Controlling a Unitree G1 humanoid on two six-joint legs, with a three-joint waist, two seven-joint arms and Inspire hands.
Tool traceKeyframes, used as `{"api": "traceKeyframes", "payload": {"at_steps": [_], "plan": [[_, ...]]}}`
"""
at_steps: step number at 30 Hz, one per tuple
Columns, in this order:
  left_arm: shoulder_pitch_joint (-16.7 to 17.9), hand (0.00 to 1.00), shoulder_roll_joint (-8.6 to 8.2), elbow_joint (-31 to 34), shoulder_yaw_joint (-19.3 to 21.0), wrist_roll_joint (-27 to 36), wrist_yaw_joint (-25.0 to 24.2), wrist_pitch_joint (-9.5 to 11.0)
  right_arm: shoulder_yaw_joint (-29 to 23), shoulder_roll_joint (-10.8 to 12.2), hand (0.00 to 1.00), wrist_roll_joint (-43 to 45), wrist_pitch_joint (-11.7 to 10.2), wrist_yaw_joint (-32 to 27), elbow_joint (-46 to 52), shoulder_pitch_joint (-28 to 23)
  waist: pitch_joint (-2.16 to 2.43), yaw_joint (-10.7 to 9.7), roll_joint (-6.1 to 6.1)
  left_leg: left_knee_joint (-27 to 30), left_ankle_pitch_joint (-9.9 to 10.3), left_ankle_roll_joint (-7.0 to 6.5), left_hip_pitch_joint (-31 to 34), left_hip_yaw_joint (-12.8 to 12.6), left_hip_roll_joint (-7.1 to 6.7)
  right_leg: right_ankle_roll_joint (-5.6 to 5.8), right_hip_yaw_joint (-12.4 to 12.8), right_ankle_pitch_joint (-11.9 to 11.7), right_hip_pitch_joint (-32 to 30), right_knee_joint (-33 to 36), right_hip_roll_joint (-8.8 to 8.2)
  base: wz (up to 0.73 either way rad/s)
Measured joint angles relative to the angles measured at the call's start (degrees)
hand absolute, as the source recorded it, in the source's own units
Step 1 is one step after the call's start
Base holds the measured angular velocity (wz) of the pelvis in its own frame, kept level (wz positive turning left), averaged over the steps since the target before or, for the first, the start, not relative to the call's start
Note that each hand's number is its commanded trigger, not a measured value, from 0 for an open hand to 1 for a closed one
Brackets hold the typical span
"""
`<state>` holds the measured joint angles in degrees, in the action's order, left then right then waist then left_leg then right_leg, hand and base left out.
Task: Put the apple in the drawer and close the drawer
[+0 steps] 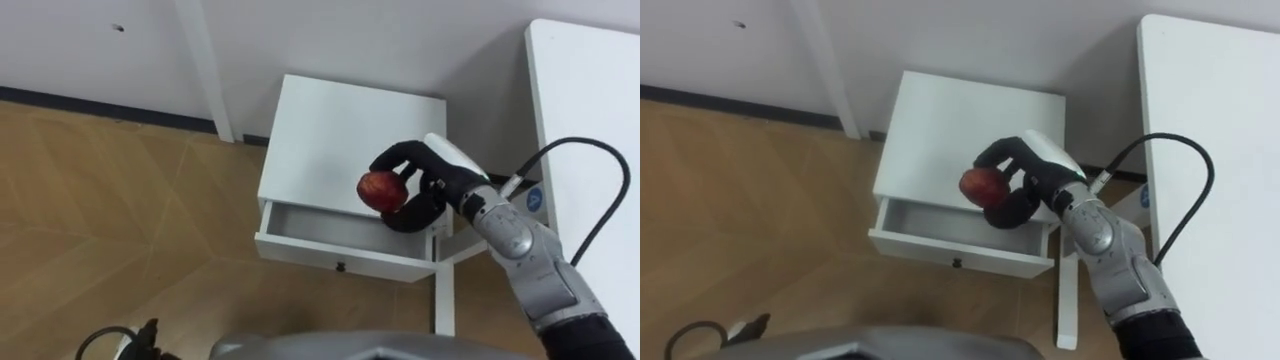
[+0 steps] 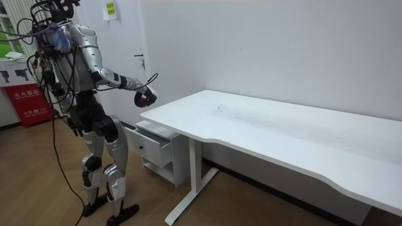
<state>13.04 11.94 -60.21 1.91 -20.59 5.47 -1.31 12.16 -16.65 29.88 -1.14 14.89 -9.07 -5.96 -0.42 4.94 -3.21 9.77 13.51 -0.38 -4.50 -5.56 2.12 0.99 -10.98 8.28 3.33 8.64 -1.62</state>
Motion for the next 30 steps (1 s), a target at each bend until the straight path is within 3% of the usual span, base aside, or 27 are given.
{"api": "traceKeyframes", "payload": {"at_steps": [8,26,28,30], "plan": [[-0.1,0.0,0.0,0.5,0.0,0.0,0.0,0.0,0.0,1.0,0.0,-0.1,-0.1,0.2,-0.9,0.0,0.27,-0.1,0.05,0.1,0.0,-0.02,-0.1,0.1,-0.1,0.0,0.0,0.0,0.1,0.0,-0.14,0.0],[0.2,0.0,-0.01,0.5,0.2,-0.1,-1.1,0.0,-0.6,1.1,0.0,-1.0,-0.2,0.2,-2.2,-1.8,0.1,-0.2,-0.28,0.5,0.0,-0.02,-0.2,0.3,-0.14,0.0,0.1,0.0,0.5,-0.1,-0.18,0.0],[0.3,0.0,0.0,0.5,0.2,-0.1,-1.0,0.0,-0.7,1.1,0.0,-2.4,-0.7,-0.1,-4.8,-1.8,0.2,-0.2,-0.43,0.5,0.0,-0.02,-0.4,0.3,-0.13,0.0,0.1,0.0,0.8,-0.1,-0.18,0.0],[0.5,0.0,-0.11,0.5,0.2,-0.1,-0.6,0.0,-0.8,1.1,0.0,-3.9,-0.9,-1.6,-10.2,-1.8,0.02,-0.1,-0.46,0.5,0.0,-0.02,-1.1,0.2,-0.14,0.0,0.0,0.0,1.4,-0.1,-0.21,0.0]]}}
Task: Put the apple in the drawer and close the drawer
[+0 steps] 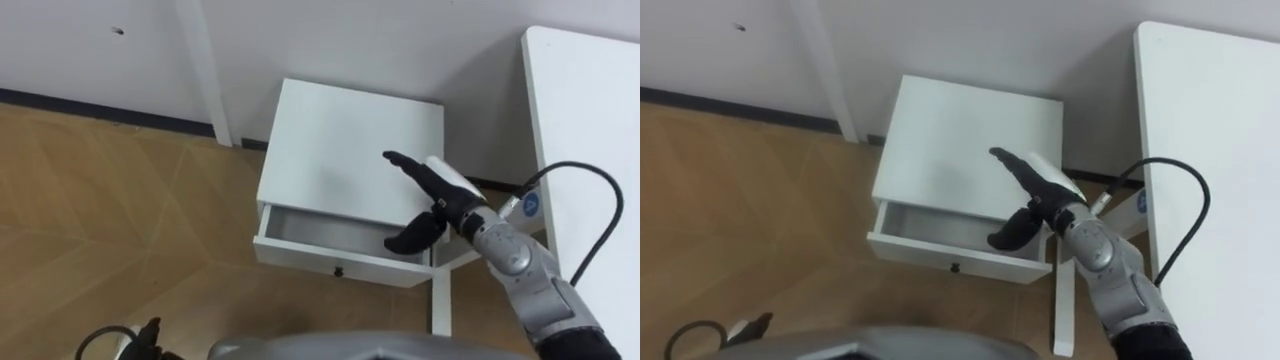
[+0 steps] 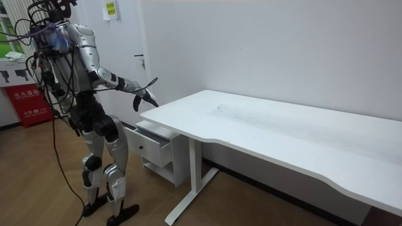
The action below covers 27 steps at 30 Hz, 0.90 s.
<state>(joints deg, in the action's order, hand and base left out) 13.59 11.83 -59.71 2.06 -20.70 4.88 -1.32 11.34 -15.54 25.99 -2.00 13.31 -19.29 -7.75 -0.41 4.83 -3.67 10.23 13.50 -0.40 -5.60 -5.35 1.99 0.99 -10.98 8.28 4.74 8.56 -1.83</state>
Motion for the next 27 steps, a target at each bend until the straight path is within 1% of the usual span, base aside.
{"api": "traceKeyframes", "payload": {"at_steps": [1,3,4,6,7,8,9,10,11,12,13,14,15,16,17,18,19,20,21,22,23,24,25,26,27], "plan": [[0.3,0.0,-0.05,0.0,0.0,0.0,0.2,0.0,-0.2,0.1,0.0,-0.4,-0.2,-0.5,-1.8,0.0,0.03,-0.1,0.08,0.0,0.0,0.0,-0.2,0.0,0.0,0.0,-0.1,0.0,0.2,0.0,-0.03,0.0],[0.8,0.0,-0.17,0.0,0.1,0.1,1.0,-0.1,-2.4,0.9,0.0,-1.0,-0.4,-2.8,-8.5,-0.7,0.03,-0.3,0.25,-0.5,0.0,-0.02,-0.7,0.1,0.26,0.04,-0.2,0.0,0.6,0.0,-0.11,0.0],[1.1,0.0,-0.25,0.0,0.3,0.0,1.1,-0.2,-3.2,1.1,0.0,-1.0,-0.5,-3.1,-10.0,-0.9,0.0,-0.5,0.3,-0.6,0.0,-0.03,-0.6,0.1,0.25,0.05,-0.2,0.0,0.6,0.0,-0.13,0.0],[1.5,0.0,-1.35,-0.1,2.5,-0.1,1.3,-0.6,-6.7,2.0,0.0,-1.1,-0.8,-5.5,-15.2,-2.8,0.25,-0.7,0.73,-0.7,0.1,-0.07,-0.6,0.1,0.23,0.07,-0.2,0.0,0.6,0.1,-0.2,0.0],[1.8,0.0,-1.56,-0.4,2.7,-0.1,1.6,-0.6,-7.5,2.2,0.0,-1.1,-1.3,-6.4,-17.5,-2.9,0.31,-0.8,0.83,-0.7,0.1,-0.07,-0.6,0.1,0.22,0.08,-0.2,0.0,0.6,0.1,-0.23,0.0],[1.8,0.0,-1.93,-1.2,3.3,-0.1,1.9,-0.6,-8.8,2.5,0.0,-1.2,-1.9,-7.9,-22.4,-2.6,0.38,-1.4,0.96,-0.5,0.2,-0.18,-0.5,0.0,-0.05,0.25,-0.4,0.2,0.6,0.2,-0.66,0.08],[1.7,0.0,-2.15,-1.8,3.5,-0.1,1.9,-0.7,-10.1,2.5,0.0,-1.3,-1.8,-9.3,-26.8,-2.7,0.54,-2.0,1.12,0.0,0.3,-0.36,0.0,0.0,-0.41,0.43,-1.0,0.4,0.4,0.4,-1.05,0.15],[1.5,0.0,-2.29,-1.8,3.5,-0.1,1.9,-0.8,-11.0,2.4,0.0,-1.2,-1.7,-9.9,-28.8,-2.7,0.58,-2.6,1.19,0.5,0.5,-0.47,0.4,0.1,-0.52,0.59,-1.4,0.6,0.3,0.7,-1.29,0.35],[1.0,0.0,-2.47,-2.2,3.5,-0.1,1.8,-0.8,-11.4,1.9,0.0,1.1,-1.6,-11.8,-31.9,-3.0,0.51,-3.7,1.56,1.8,0.9,-1.02,1.0,-0.1,-0.93,1.11,-2.2,1.5,-0.3,3.2,-2.26,0.48],[0.4,0.0,-2.48,-2.5,3.5,0.0,1.6,-0.9,-12.5,1.9,0.0,3.0,-1.6,-13.5,-34.4,-2.9,0.56,-4.7,2.31,2.9,1.6,-1.58,1.4,-1.2,-1.15,2.03,-2.4,2.7,-2.4,8.7,-3.51,0.47],[0.1,0.0,-2.5,-2.9,3.5,-0.1,1.6,-0.9,-13.2,1.9,0.0,3.9,-1.4,-14.2,-35.9,-2.9,0.6,-4.9,2.75,3.3,1.8,-1.91,1.5,-1.2,-1.29,2.35,-2.3,2.9,-4.4,12.9,-4.29,0.37],[-0.7,0.0,-2.32,-3.5,3.5,-0.1,1.5,-0.9,-14.7,1.9,0.0,5.3,-0.4,-15.2,-38.5,-2.5,0.66,-5.2,3.31,4.1,1.8,-2.64,1.7,-1.5,-2.2,2.2,-1.8,2.7,-9.7,24.6,-6.4,0.42],[-1.7,0.0,-1.96,-3.1,3.5,-0.1,1.5,-0.8,-15.6,1.9,0.0,5.7,0.4,-15.7,-40.2,-3.0,0.57,-6.0,3.55,5.6,2.3,-3.77,1.7,-1.8,-3.42,1.94,0.0,0.0,-14.9,35.0,-8.84,0.41],[-1.8,0.0,-1.83,-3.1,3.5,-0.1,1.5,-0.7,-16.2,1.9,0.0,5.6,0.7,-16.0,-41.4,-3.2,0.46,-6.2,3.57,6.6,2.6,-4.32,1.7,-1.7,-3.5,2.01,1.2,-2.9,-18.1,39.9,-9.7,0.29],[-1.9,0.0,-1.69,-3.5,3.5,-0.1,1.4,-0.6,-17.2,1.8,0.0,5.2,1.3,-16.0,-43.2,-3.6,0.81,-6.2,4.92,8.9,3.4,-5.7,2.3,-1.8,-3.6,2.38,4.5,-12.8,-24.2,48.8,-10.05,0.0],[-2.0,0.0,-1.03,-3.7,3.4,0.2,1.2,-0.4,-17.2,2.0,0.0,4.2,1.7,-16.0,-43.6,-4.0,0.54,-6.6,6.19,11.0,4.7,-6.82,3.4,-2.0,-3.21,1.58,7.4,-17.3,-31.8,60.4,-9.44,-0.05],[-2.2,0.0,-0.52,-4.3,3.4,0.4,1.2,-0.4,-17.2,2.3,0.0,3.7,1.6,-15.9,-43.7,-4.3,0.44,-6.8,6.43,12.2,5.2,-7.21,4.1,-2.0,-3.14,1.41,8.4,-15.9,-36.0,68.9,-8.92,-0.08],[-2.3,0.0,-0.03,-4.6,3.3,1.1,1.2,-0.8,-17.0,2.5,0.0,3.2,1.5,-15.5,-43.8,-4.8,0.49,-7.4,7.24,13.8,5.4,-7.62,5.5,-2.1,-2.39,0.4,8.5,-11.8,-42.4,81.6,-7.62,0.0],[-2.7,0.0,0.21,-4.7,3.3,1.0,1.2,-1.2,-17.0,2.5,0.0,2.3,1.5,-15.5,-43.8,-4.9,-0.15,-7.9,8.32,14.7,5.4,-7.67,6.6,-2.0,-1.6,0.51,7.3,-8.6,-46.6,89.9,-6.64,0.0],[-3.0,0.0,0.35,-4.7,3.3,1.0,1.2,-1.4,-17.0,2.5,0.0,1.7,1.6,-15.5,-43.8,-5.2,-0.21,-8.0,8.51,14.9,5.5,-7.75,7.2,-1.9,-1.37,0.47,6.9,-7.5,-48.2,92.4,-6.49,0.09],[-2.9,0.0,0.58,-4.6,3.4,1.0,1.2,-2.0,-16.9,2.5,0.0,0.0,1.6,-15.5,-44.4,-5.5,-0.26,-8.1,8.33,15.3,5.6,-8.02,8.1,-1.7,-1.47,0.53,7.0,-5.6,-49.7,94.3,-7.02,0.09],[-2.4,0.0,0.6,-4.5,3.3,1.0,1.2,-2.2,-16.8,2.5,0.0,-2.1,2.1,-15.5,-45.3,-5.4,-0.24,-8.0,8.04,15.6,5.9,-8.32,8.2,-1.7,-1.62,0.99,7.1,-4.7,-48.6,92.0,-7.75,0.08],[-1.9,0.0,0.59,-4.3,3.3,1.0,1.2,-2.2,-16.6,2.4,0.0,-3.1,2.4,-15.6,-45.5,-5.4,-0.29,-8.0,8.0,15.7,6.0,-8.41,8.1,-1.7,-1.68,1.15,7.1,-4.6,-47.1,89.1,-8.08,0.04],[-1.2,0.0,0.56,-4.2,3.3,1.0,1.1,-2.3,-16.0,2.4,0.0,-4.8,3.0,-15.6,-45.6,-5.5,-0.34,-8.1,7.68,15.7,6.1,-8.56,7.8,-1.7,-1.72,1.54,6.9,-4.3,-42.3,80.2,-8.45,0.08],[-0.2,0.0,0.61,-4.2,3.4,1.0,1.1,-2.3,-15.8,2.5,0.0,-6.0,3.4,-15.6,-45.6,-5.6,-0.51,-8.2,7.09,15.5,6.1,-8.54,7.3,-1.3,-1.93,2.13,6.4,-4.0,-35.4,67.1,-8.6,0.15]]}}
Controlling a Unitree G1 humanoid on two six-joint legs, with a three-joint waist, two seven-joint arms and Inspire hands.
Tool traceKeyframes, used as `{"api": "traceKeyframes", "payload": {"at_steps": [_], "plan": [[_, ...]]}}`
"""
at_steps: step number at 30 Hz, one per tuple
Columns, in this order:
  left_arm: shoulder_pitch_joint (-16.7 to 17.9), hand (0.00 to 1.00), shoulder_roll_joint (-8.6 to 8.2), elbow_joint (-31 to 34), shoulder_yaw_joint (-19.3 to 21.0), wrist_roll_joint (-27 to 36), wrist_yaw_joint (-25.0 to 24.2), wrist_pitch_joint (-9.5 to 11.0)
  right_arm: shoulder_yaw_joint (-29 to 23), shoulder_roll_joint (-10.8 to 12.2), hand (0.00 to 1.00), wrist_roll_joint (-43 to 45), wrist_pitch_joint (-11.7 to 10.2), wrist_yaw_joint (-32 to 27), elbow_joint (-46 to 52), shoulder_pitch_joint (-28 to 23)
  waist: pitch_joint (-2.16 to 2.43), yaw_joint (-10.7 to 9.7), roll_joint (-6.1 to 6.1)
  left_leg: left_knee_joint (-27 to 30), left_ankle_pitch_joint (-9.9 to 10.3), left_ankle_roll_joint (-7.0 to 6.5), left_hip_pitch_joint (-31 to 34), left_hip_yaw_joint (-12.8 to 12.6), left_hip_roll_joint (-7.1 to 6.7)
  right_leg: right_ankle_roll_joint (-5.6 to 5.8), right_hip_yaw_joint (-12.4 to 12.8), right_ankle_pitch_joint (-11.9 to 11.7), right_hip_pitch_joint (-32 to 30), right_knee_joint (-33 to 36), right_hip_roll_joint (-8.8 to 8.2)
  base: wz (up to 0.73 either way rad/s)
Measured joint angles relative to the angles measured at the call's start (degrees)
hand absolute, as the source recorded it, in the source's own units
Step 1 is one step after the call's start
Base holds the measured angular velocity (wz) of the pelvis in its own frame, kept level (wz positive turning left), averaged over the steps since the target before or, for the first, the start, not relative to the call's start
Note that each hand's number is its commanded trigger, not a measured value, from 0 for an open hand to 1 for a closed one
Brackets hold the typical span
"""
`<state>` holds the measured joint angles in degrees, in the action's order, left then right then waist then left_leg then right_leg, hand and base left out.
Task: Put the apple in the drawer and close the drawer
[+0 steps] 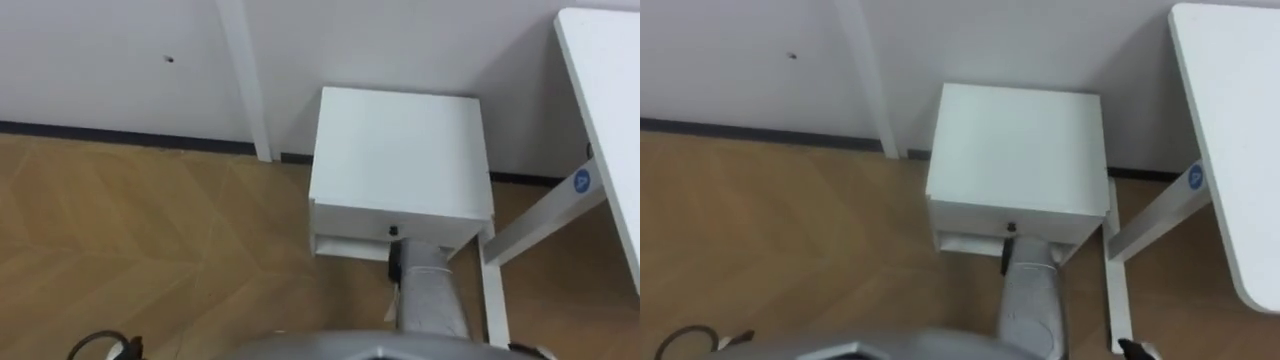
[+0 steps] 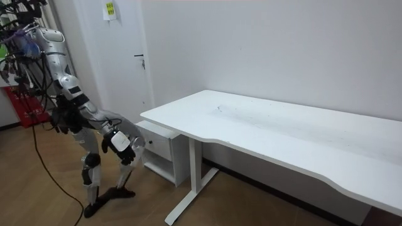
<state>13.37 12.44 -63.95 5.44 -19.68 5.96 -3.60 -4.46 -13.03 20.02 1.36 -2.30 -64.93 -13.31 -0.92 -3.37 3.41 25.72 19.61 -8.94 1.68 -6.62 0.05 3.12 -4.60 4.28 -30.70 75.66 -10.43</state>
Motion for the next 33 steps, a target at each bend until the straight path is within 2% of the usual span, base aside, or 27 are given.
{"api": "traceKeyframes", "payload": {"at_steps": [1,2,3,4,5,6,9,11,14,19,22,24,29,33], "plan": [[0.5,0.0,-0.01,-0.1,0.0,0.0,0.0,0.0,0.0,0.0,0.0,-0.1,0.0,0.0,0.0,-0.2,-0.05,-0.1,-0.27,-0.2,0.2,0.3,-0.4,0.5,-0.13,0.51,-0.5,0.3,3.8,-7.1,0.12,0.21],[1.3,0.0,0.02,0.0,0.1,0.0,0.0,-0.1,0.0,0.0,0.0,0.0,0.0,0.0,0.0,-0.6,0.01,0.3,-1.11,-1.0,0.1,0.31,-1.0,0.8,-0.47,1.29,-1.1,1.0,11.8,-20.7,0.84,0.06],[1.3,0.0,0.04,-0.1,0.1,0.0,0.1,-0.2,0.0,0.0,0.0,-0.1,0.0,-0.1,0.0,-0.5,0.07,1.1,-2.24,-2.4,-0.4,0.4,-1.4,0.5,-1.07,1.81,-0.6,1.7,17.6,-31.7,1.84,0.0],[1.2,0.0,0.03,-0.1,0.1,0.0,0.2,-0.2,0.0,0.0,0.0,-0.1,-0.1,-0.1,0.0,-0.2,0.08,1.4,-2.66,-3.0,-0.8,0.44,-1.4,0.4,-1.15,1.88,-0.4,2.1,20.1,-36.8,2.65,-0.18],[0.6,0.0,0.03,0.0,0.0,0.2,0.4,-0.2,0.1,0.1,0.0,-0.2,-0.4,-0.5,-0.2,0.3,0.48,2.2,-3.35,-4.4,-1.7,0.38,-1.4,0.0,-1.25,1.81,-0.4,2.3,24.0,-45.9,3.9,-0.22],[0.0,0.0,0.17,0.1,0.1,0.6,1.2,-0.1,0.2,0.2,0.0,-0.2,-1.0,-0.9,-1.3,1.8,0.63,2.7,-4.21,-5.7,-2.3,0.45,-1.3,-0.8,-1.37,1.46,-0.5,2.0,27.1,-53.2,4.67,-0.31],[-1.5,0.0,0.18,0.2,0.0,1.1,2.5,0.4,0.1,0.1,0.0,0.0,-1.5,-2.3,-3.1,4.9,0.68,3.3,-6.32,-7.3,-2.8,0.89,-1.4,-2.2,-1.61,1.47,-0.1,1.7,31.8,-64.1,5.58,-0.36],[-2.5,0.0,-0.04,0.1,0.0,1.1,2.6,1.3,-0.1,0.1,0.0,0.1,-1.9,-2.9,-3.3,5.8,0.77,3.4,-6.44,-8.2,-2.9,1.23,-1.8,-2.7,-1.59,1.51,-0.1,1.7,32.8,-66.2,5.74,-0.16],[-4.0,0.0,-0.36,0.0,0.0,1.7,3.1,2.4,0.0,0.4,0.0,0.1,-2.6,-2.8,-4.1,6.6,0.74,3.6,-5.93,-10.6,-3.4,2.02,-3.7,-3.4,-1.58,1.76,-0.1,1.9,33.5,-67.1,5.96,-0.15],[-3.8,0.0,-1.2,-0.3,0.1,2.0,3.4,2.6,-0.1,1.1,0.0,0.2,-2.7,-1.7,-4.6,6.6,0.77,3.5,-5.13,-12.4,-3.9,2.8,-5.4,-4.1,-1.28,1.53,-0.1,2.6,34.0,-67.1,6.36,-0.12],[-3.7,0.0,-2.14,-0.3,0.1,2.0,3.4,2.2,-0.1,1.3,0.0,0.2,-2.5,-0.5,-6.0,6.6,0.75,3.4,-4.93,-12.9,-4.0,3.01,-5.7,-4.1,-1.27,1.53,-0.1,3.2,34.2,-67.0,6.36,0.0],[-3.7,0.0,-2.67,-0.3,0.1,2.0,3.3,1.6,-0.1,1.6,0.0,-0.5,-2.1,0.1,-7.1,6.5,0.37,3.4,-4.86,-13.5,-4.1,3.21,-6.3,-4.0,-1.24,1.29,-0.3,3.5,34.7,-67.2,6.43,0.0],[-3.4,0.0,-2.84,-0.3,1.2,2.0,3.3,0.7,-0.7,2.0,0.0,-2.2,-0.5,2.3,-9.0,6.5,0.45,3.2,-5.08,-14.1,-4.3,3.55,-6.6,-4.1,-1.09,1.27,-0.3,3.7,34.6,-67.2,6.6,0.01],[-2.4,0.0,-2.84,-0.3,1.2,1.9,3.2,-0.9,-1.3,2.2,0.0,-2.2,1.2,2.8,-10.3,6.5,0.4,2.3,-4.81,-14.2,-4.3,3.64,-6.9,-4.1,-1.01,1.27,-0.3,3.7,34.8,-67.1,6.71,0.0]]}}
